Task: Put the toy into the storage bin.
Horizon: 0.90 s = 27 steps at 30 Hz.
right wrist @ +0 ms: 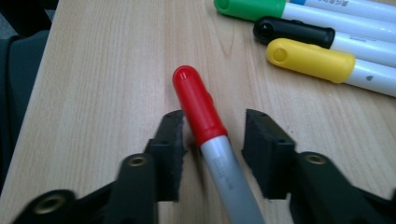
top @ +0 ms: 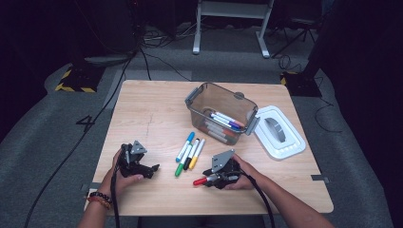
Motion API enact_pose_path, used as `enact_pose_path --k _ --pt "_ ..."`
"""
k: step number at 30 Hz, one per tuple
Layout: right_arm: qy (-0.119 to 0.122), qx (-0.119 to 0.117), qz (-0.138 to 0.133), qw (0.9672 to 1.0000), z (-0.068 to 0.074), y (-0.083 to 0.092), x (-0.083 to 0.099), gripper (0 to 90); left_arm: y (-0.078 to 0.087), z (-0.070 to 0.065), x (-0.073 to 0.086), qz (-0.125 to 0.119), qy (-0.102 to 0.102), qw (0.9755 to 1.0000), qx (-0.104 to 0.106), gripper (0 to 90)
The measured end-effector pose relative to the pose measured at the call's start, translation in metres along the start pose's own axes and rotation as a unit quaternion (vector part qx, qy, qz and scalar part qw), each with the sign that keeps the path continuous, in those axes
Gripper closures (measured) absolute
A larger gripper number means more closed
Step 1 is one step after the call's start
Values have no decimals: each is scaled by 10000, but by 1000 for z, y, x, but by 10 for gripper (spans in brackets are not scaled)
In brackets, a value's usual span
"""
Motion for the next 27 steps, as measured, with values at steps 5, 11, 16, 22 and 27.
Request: enact_pose_path --k 5,11,16,22,27 --pt "37 12 -75 10000 5 -9 -10 514 0 0 0 18 10 10000 19 5" --pt "-99 123 -229 9996 3 -13 -15 640 0 0 0 15 17 10000 18 5" --pt "-134 126 -199 9996 0 -9 -10 684 0 0 0 3 12 10000 13 5" --pt "-184 144 -187 9996 -3 -7 -7 732 0 0 0 -3 -2 10000 4 5" --pt "-272 258 -135 9992 -6 -5 -6 748 0 0 0 -5 -2 10000 2 5"
Point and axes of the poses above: each handheld gripper's, and its own axes: y roughly backward along the jaws, x roughly out of its underside, z roughly to its left, the point moved 10 cm from there along -y, roughly forward along the jaws, and after that the axes turned 9 degrees about y, right-handed, at the moved point
